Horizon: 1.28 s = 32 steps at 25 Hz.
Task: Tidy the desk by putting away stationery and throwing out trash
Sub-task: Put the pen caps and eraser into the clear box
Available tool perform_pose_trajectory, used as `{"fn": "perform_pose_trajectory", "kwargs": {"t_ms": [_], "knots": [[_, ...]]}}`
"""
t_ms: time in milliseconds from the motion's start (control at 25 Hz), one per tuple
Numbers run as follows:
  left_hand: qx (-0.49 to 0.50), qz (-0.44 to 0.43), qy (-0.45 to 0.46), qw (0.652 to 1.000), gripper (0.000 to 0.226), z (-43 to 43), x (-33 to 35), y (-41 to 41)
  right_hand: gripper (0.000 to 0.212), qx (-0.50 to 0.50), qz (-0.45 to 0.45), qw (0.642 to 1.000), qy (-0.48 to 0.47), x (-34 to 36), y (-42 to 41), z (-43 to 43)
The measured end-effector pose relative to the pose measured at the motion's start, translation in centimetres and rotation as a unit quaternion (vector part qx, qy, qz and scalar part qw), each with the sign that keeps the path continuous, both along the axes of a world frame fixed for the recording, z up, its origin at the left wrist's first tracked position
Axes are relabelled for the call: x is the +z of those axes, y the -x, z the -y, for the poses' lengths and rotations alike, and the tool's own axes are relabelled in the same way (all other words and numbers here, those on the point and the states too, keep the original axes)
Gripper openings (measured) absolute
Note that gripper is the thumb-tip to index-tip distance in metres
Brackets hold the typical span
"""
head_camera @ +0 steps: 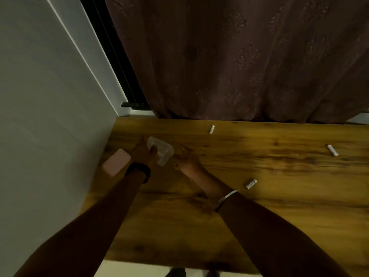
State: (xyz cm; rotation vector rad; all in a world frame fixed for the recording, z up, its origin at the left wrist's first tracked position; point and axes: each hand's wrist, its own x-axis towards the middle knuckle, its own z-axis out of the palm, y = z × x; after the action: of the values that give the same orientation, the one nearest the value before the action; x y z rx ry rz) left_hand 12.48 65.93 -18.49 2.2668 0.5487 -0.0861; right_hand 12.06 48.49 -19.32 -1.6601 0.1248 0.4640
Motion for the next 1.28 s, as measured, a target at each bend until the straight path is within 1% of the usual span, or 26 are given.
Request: {"fn": "perform_pose_trajectory", "kwargs": {"t_ms": [40, 160, 240, 280, 400, 520, 640, 720, 800, 840, 920, 960, 1000, 1040, 1080, 1120, 1160, 1200, 1240, 1280], "knots": [[-0.001, -0.003, 0.006, 1.0, 0.073, 0.0, 0.1, -0.1, 0.034, -0.001, 0.005, 1.0, -0.011, 0.2, 0.0, -0.3], [-0.019, 0.004, 0.036, 0.999, 0.064, 1.0, 0.5, 0.3, 0.036, -0.027, 0.075, 0.997, 0.023, -0.2, 0.7, -0.3], [-0.052, 0.042, 0.094, 0.993, 0.06, 2.3, 0.4, 0.8, 0.052, -0.043, 0.098, 0.992, 0.07, -0.2, 1.1, 0.8], [-0.075, 0.065, 0.123, 0.987, 0.059, 3.1, 0.2, 1.2, 0.055, -0.059, 0.115, 0.988, 0.087, 0.0, 1.4, 1.8], [-0.116, 0.103, 0.157, 0.975, 0.058, 6.1, -0.5, 2.1, 0.049, -0.119, 0.139, 0.973, 0.143, 0.3, 3.2, 5.3], [-0.183, 0.107, 0.161, 0.964, 0.062, 9.5, -1.1, 2.8, 0.043, -0.171, 0.219, 0.947, 0.162, -0.7, 5.5, 8.6], [-0.23, 0.1, 0.186, 0.95, 0.067, 12.1, -1.4, 2.9, 0.048, -0.214, 0.208, 0.937, 0.179, -1.6, 6.6, 10.7], [-0.258, 0.107, 0.18, 0.943, 0.069, 13.0, -1.9, 3.0, 0.056, -0.219, 0.214, 0.933, 0.187, -2.6, 7.0, 11.9], [-0.272, 0.098, 0.166, 0.943, 0.075, 13.6, -2.7, 3.0, 0.062, -0.225, 0.192, 0.942, 0.157, -2.4, 7.4, 12.9], [-0.274, 0.089, 0.162, 0.944, 0.08, 13.7, -3.1, 3.1, 0.063, -0.22, 0.188, 0.944, 0.16, -2.0, 7.6, 13.3], [-0.28, 0.077, 0.152, 0.945, 0.089, 13.8, -3.6, 3.1, 0.066, -0.199, 0.216, 0.935, 0.198, -0.7, 8.6, 14.0], [-0.281, 0.074, 0.142, 0.946, 0.092, 13.8, -3.6, 3.2, 0.071, -0.196, 0.237, 0.925, 0.223, -0.7, 9.2, 14.6], [-0.279, 0.073, 0.134, 0.948, 0.092, 13.9, -3.6, 3.4, 0.069, -0.198, 0.253, 0.916, 0.242, -1.4, 9.6, 15.6], [-0.272, 0.073, 0.13, 0.951, 0.088, 13.8, -3.4, 3.5, 0.062, -0.201, 0.249, 0.905, 0.279, -1.9, 9.8, 16.9], [-0.262, 0.076, 0.125, 0.954, 0.081, 13.8, -3.0, 3.5, 0.055, -0.219, 0.218, 0.901, 0.305, -2.7, 9.7, 18.2], [-0.246, 0.085, 0.116, 0.959, 0.071, 13.9, -2.7, 3.3, 0.049, -0.224, 0.164, 0.903, 0.328, -3.0, 9.6, 19.4], [-0.222, 0.1, 0.099, 0.965, 0.06, 14.1, -2.4, 2.9, 0.047, -0.194, 0.117, 0.902, 0.367, -3.2, 9.4, 20.6], [-0.189, 0.116, 0.083, 0.972, 0.049, 14.4, -2.3, 2.1, 0.05, -0.125, 0.102, 0.891, 0.425, -3.5, 9.3, 21.8], [-0.16, 0.126, 0.072, 0.976, 0.039, 14.7, -1.9, 1.2, 0.055, -0.047, 0.104, 0.873, 0.474, -4.0, 9.3, 22.9], [-0.135, 0.128, 0.064, 0.98, 0.034, 14.9, -1.8, -0.1, 0.056, 0.007, 0.117, 0.858, 0.5, -4.3, 9.2, 23.6]]}}
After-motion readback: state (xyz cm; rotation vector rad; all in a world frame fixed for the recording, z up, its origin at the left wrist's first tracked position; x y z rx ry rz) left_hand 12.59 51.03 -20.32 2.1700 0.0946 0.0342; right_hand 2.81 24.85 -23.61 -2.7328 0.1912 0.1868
